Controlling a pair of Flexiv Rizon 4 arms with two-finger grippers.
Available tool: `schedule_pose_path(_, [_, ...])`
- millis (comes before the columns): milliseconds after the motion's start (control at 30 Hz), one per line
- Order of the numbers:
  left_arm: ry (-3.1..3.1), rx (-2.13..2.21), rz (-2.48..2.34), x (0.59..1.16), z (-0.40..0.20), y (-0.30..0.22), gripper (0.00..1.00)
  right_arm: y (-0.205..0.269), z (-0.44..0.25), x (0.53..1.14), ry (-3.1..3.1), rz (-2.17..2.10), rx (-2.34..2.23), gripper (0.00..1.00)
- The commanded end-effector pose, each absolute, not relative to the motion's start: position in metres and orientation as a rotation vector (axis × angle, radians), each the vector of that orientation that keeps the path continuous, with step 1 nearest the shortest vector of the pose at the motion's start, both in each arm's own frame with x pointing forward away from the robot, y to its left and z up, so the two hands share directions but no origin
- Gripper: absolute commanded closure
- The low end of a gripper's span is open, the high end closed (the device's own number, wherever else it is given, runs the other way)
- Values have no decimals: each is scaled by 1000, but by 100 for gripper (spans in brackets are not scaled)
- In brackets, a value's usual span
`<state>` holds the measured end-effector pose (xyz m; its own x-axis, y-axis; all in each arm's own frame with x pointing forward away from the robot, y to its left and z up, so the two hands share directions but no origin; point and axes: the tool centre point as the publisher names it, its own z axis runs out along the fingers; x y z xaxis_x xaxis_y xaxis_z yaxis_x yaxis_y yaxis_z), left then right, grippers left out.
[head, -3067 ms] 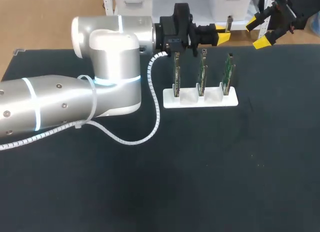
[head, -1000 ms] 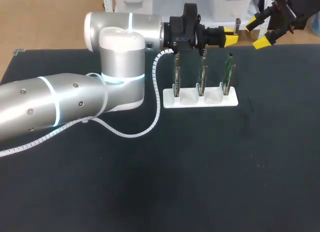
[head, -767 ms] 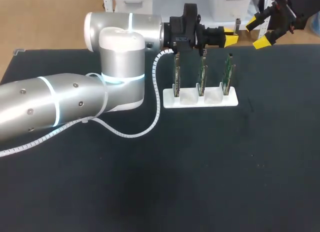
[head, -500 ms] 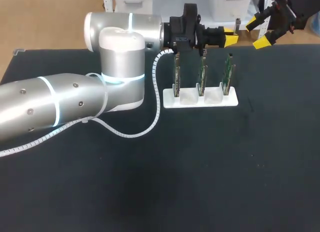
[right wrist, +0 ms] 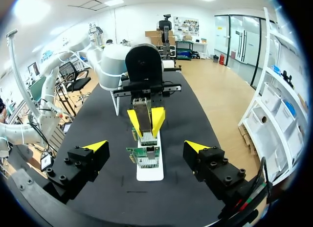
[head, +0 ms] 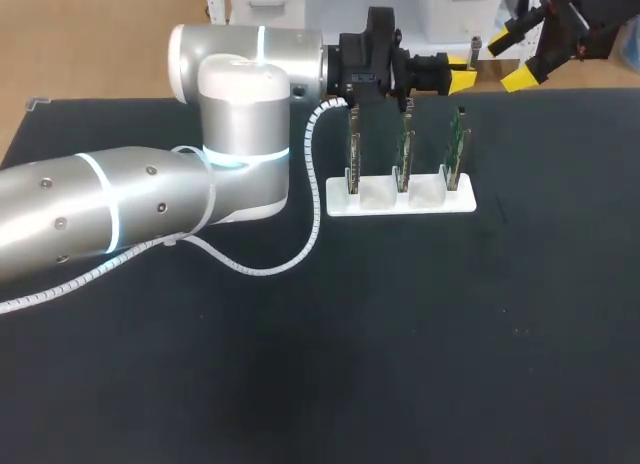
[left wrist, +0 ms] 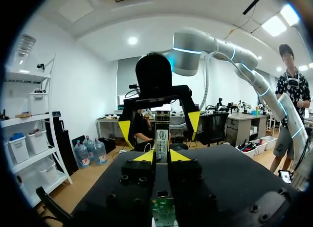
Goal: Pick up the optical module with the left hand, and insert it into the network port with the right hand.
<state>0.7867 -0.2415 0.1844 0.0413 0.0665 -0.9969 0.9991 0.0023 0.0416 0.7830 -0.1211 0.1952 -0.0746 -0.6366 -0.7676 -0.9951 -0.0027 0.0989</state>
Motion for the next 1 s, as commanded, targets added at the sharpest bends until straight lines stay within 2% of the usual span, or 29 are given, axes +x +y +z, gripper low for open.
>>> schedule_pose_path(33, [1229, 1273, -1142, 786, 185, -241, 100, -117, 200, 786, 1749, 894, -1699, 0])
schedule_pose_path(1000, [1229, 1273, -1142, 786, 185, -241, 100, -90, 225, 771, 1653, 987, -1720, 0])
